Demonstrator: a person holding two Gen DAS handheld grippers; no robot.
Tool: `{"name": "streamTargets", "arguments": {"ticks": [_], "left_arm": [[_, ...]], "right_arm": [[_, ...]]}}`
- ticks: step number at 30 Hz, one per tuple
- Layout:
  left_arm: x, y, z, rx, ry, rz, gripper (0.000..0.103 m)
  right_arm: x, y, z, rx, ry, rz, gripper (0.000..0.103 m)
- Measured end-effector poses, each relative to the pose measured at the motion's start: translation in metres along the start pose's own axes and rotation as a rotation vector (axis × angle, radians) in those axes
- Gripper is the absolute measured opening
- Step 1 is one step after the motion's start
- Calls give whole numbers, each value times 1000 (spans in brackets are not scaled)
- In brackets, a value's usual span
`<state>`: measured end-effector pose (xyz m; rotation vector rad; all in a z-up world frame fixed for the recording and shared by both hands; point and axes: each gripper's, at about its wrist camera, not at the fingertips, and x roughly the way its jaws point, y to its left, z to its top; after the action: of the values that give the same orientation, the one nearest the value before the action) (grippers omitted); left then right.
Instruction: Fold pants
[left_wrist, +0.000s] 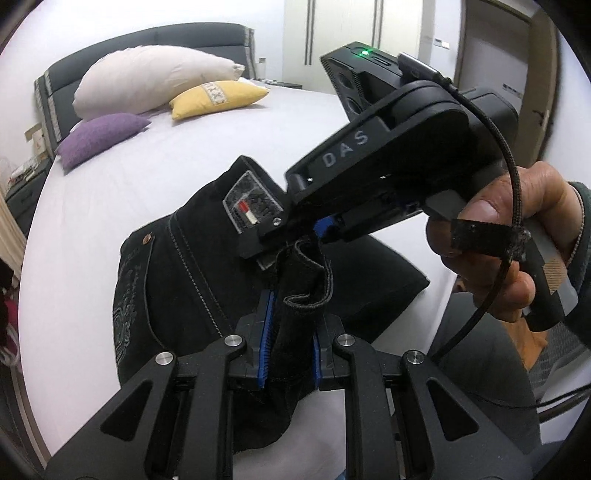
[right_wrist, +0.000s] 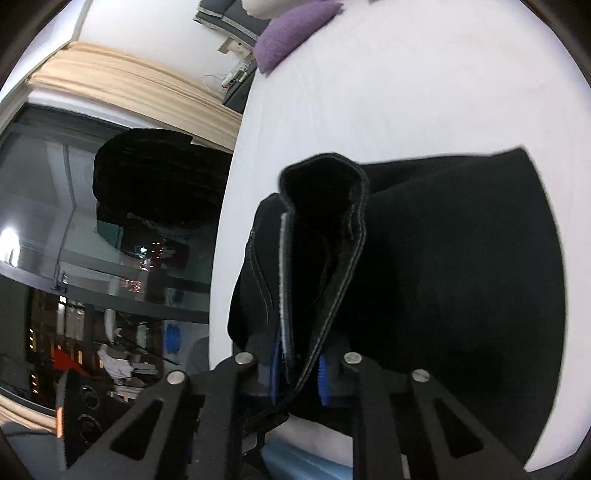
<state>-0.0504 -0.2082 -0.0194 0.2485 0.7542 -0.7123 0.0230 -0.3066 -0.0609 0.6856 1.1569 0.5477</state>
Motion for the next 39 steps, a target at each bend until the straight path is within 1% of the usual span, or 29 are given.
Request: {"name": "streamTargets", "arguments": {"ticks": [6,12,16,20,23,24,25,26,28,29,30,31,32,33,34,36,37,39], "left_arm": [[26,-31,31,59,-1,-36,15],[56,-56,50,89,49,-42,15],[77,-66,53,89,81,-39,16],[97,-73,49,93,104,-37,16],[108,-75,41,97,120,-46,17],[109,-75,39,92,120,-49,19],[111,-76,38,84,116,-65,28],[110,-75,36,83,115,-76,32],[104,-72,34,72,131,-126,56],[97,-66,33,44,142,-180,61],[89,-61,32,24,142,-197,64],[79,-55,31,8,134,-207,66],[68,-47,30,-9,127,-217,68],[55,-35,30,-37,112,-224,71],[43,-21,30,-68,85,-223,72],[27,6,33,-125,45,-189,73],[22,21,34,-150,32,-171,73],[20,48,36,-196,11,-132,73]], "right_arm": [[-29,-30,17,12,-30,-14,16],[-41,-63,31,16,0,-49,16],[-39,-82,33,29,26,-61,16],[-30,-97,31,42,37,-72,16],[-26,-112,23,75,23,-49,16],[-25,-116,21,84,14,-38,16],[-24,-119,17,98,0,-21,16],[-24,-121,13,111,-22,-2,16],[-26,-126,6,140,-58,29,16],[-26,-128,2,155,-73,42,17],[-28,-127,-1,159,-82,45,19],[-30,-125,-3,160,-87,42,22],[-35,-124,-7,166,-93,27,24],[-42,-123,-11,176,-102,7,28],[-51,-121,-13,180,-120,-17,32],[-73,-113,-17,161,-171,-73,36],[-83,-107,-18,147,-195,-58,36],[-94,-92,-19,112,-220,20,36]]}}
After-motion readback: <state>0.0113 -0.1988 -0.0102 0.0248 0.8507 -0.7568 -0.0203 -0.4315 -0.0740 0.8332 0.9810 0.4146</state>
